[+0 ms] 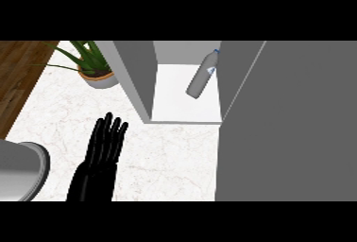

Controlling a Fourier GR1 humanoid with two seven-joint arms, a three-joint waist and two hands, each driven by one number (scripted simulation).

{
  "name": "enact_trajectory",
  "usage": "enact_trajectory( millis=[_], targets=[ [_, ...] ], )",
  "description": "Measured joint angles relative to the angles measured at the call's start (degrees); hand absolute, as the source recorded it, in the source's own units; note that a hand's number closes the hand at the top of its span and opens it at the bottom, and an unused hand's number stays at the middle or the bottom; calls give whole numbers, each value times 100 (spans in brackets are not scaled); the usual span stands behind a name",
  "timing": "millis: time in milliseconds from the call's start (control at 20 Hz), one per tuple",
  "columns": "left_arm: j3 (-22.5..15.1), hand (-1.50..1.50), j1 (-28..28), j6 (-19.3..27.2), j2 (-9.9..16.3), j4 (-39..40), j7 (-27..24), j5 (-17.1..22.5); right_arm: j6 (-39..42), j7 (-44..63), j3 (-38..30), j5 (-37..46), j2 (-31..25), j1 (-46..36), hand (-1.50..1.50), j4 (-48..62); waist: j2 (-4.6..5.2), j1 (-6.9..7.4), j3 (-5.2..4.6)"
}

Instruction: Pick up the bottled water, place it into the cabinet and close the cabinet

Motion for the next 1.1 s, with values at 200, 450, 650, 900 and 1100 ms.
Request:
enact_trajectory(
  millis=[200,450,650,900,1100],
  targets=[
    [187,-150,326,-147,216,-224,-136,81,-275,402,545,648,115,-114,150,-244,-2,-8,-6],
    [512,-150,673,-341,491,-484,-178,306,-649,855,917,977,296,-518,150,-253,-15,7,-12],
    [674,-150,986,-530,667,-607,-279,434,-759,1253,1083,1095,380,-1053,150,-239,-25,74,-17],
    [906,-150,1214,-779,861,-699,-336,622,-765,1754,1268,1189,479,-1714,150,-214,-38,103,-19],
    [1037,-150,1345,-926,951,-709,-413,695,-798,2129,1571,1313,599,-2387,150,-149,-41,108,-33]
  ],
)
